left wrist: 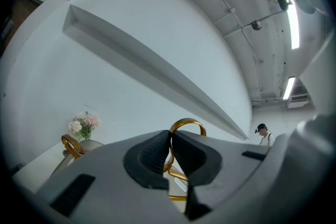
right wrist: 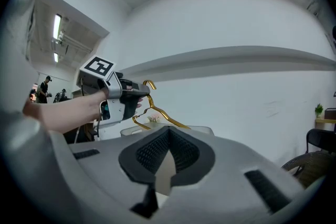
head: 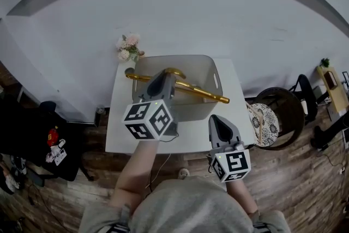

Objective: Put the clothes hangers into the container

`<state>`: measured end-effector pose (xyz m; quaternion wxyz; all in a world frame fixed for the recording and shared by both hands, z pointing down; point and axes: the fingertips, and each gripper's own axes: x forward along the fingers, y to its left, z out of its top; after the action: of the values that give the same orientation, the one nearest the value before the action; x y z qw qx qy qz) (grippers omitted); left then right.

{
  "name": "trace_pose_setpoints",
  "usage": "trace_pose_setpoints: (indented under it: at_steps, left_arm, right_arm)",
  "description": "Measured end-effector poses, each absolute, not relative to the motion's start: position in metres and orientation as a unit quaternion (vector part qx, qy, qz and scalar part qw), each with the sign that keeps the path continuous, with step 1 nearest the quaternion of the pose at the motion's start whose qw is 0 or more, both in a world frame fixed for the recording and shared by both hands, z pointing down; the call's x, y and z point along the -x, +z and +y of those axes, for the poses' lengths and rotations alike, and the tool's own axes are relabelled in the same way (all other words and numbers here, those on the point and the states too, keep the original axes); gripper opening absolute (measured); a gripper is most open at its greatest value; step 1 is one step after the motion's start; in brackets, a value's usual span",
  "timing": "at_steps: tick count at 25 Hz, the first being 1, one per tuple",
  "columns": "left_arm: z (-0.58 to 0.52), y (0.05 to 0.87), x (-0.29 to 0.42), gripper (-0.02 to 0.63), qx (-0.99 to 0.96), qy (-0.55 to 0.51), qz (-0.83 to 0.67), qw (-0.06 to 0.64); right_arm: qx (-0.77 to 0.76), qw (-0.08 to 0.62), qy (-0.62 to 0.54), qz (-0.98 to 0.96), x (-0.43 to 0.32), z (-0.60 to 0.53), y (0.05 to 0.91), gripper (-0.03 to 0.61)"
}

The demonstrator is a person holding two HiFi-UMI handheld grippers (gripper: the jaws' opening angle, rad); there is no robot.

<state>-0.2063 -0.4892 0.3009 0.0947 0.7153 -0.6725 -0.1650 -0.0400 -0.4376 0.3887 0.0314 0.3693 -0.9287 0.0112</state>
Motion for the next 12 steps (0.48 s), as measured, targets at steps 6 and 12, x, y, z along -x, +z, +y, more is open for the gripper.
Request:
trace_pose_setpoints:
  at_steps: [6, 12]
  left_arm:
    - [-0.511, 0.309, 0.208, 0.018, -0.714, -0.166, -0.672, 0.111]
    - [-0.522, 0.318, 0.205, 0.018, -0.716, -0.169, -0.666, 0.123]
  right_arm:
    - [-0.365, 0.033, 0.014, -0.93, 0.042, -0.455, 0.39, 0.002]
    - [-0.37, 0.032, 0.016, -0.928, 0.037, -0.463, 0.392, 0.002]
